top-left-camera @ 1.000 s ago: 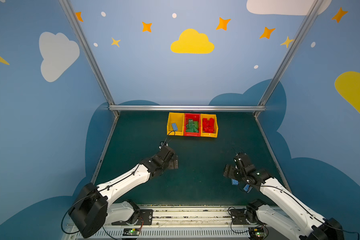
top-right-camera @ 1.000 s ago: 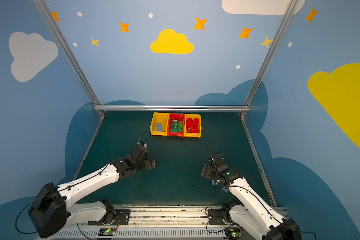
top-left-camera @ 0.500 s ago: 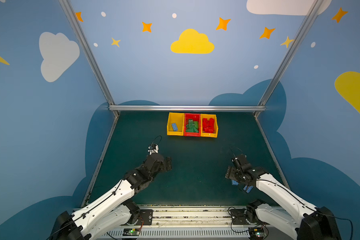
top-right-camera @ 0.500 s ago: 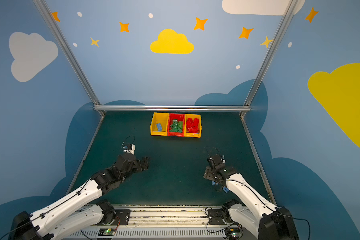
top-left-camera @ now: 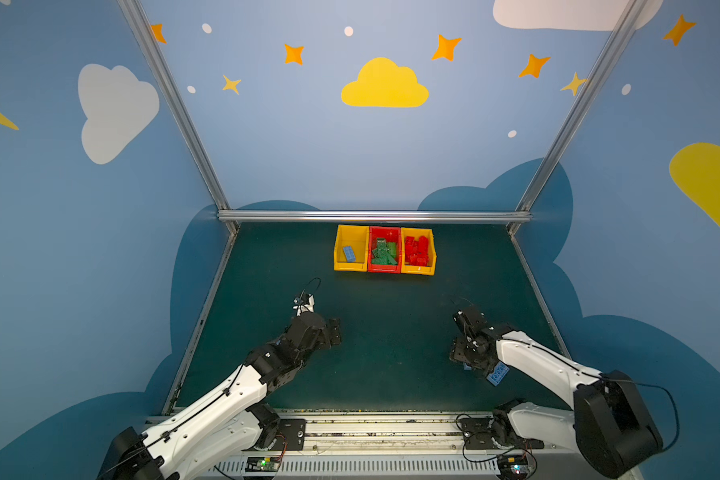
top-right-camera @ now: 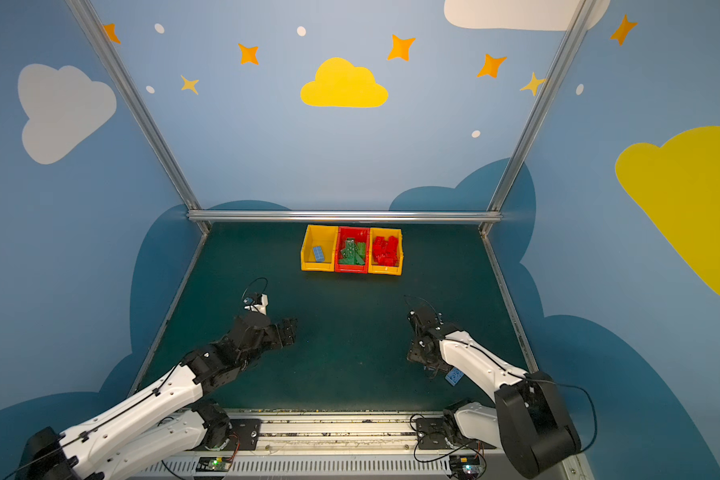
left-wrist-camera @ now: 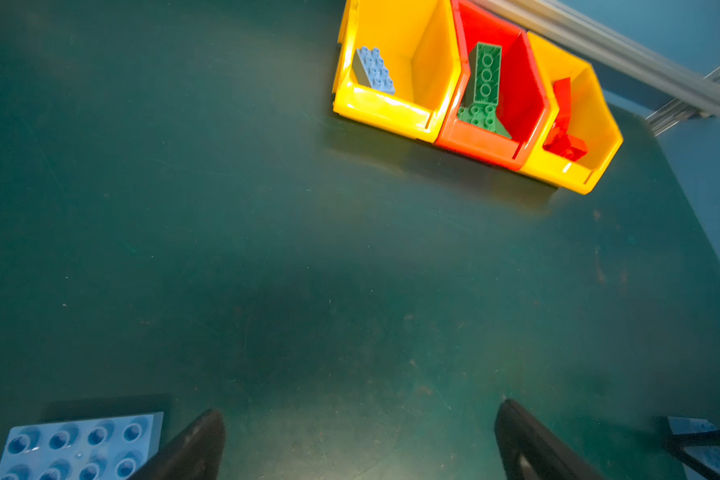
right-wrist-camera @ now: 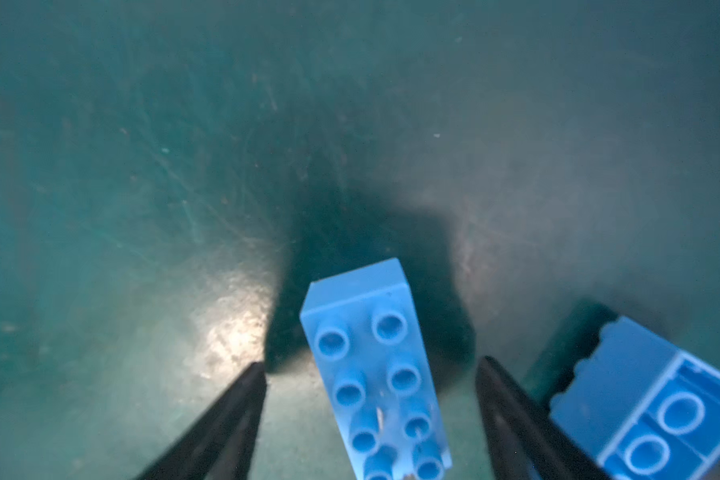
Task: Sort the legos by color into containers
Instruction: 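Close the right gripper on the light blue brick and lift it, then carry the light blue brick with the right gripper over the yellow bin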
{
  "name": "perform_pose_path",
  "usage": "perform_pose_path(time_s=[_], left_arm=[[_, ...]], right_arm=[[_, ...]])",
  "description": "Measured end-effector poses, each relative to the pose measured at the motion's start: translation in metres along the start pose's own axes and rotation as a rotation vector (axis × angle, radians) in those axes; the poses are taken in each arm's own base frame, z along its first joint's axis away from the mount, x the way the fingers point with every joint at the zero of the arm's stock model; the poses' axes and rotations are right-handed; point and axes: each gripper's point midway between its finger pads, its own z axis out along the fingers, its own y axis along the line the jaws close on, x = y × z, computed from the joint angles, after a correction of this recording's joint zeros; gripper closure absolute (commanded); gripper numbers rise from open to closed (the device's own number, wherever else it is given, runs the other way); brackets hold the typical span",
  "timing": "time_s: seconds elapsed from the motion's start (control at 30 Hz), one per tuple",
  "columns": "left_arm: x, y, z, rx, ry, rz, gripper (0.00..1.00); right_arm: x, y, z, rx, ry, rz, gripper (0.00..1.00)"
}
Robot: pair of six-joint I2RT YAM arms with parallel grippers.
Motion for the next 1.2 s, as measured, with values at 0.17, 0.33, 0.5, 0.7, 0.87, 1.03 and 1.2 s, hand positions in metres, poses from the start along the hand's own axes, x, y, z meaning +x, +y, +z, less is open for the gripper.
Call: perform_pose_path(time_s=[0.17, 0.33, 0.5, 0.7, 0.87, 1.03, 1.2], left_arm=[[-0.003, 0.005, -0.01, 0.018, -0.046, -0.017, 0.0], [-0.005, 0.01, -0.018, 0.033, -0.082, -0.034, 0.0], [-0.001, 0.018, -0.02, 0.02, -0.092, -0.044, 0.0], [0.006, 0.024, -0.018, 0.004, -0.075, -0.054, 0.0], [0.01, 0.028, -0.018, -0.011, -0.058, -0.063, 0.0], [0.014, 0.031, -0.017, -0.024, -0.043, -0.079, 0.0], [0.022, 0.039, -0.015, -0.065, -0.009, -0.085, 0.0]], right_arm=[[-0.005, 0.015, 0.003, -0.017, 0.041, -0.013, 0.73], [-0.011, 0.04, -0.006, -0.059, 0.041, -0.056, 0.75], [-0.033, 0.09, -0.033, -0.156, -0.02, -0.13, 0.75], [-0.054, 0.153, -0.059, -0.264, -0.064, -0.216, 0.75], [-0.074, 0.201, -0.069, -0.34, -0.077, -0.283, 0.75], [-0.114, 0.261, -0.086, -0.424, -0.138, -0.364, 0.76], [-0.16, 0.327, -0.103, -0.534, -0.216, -0.439, 0.76]])
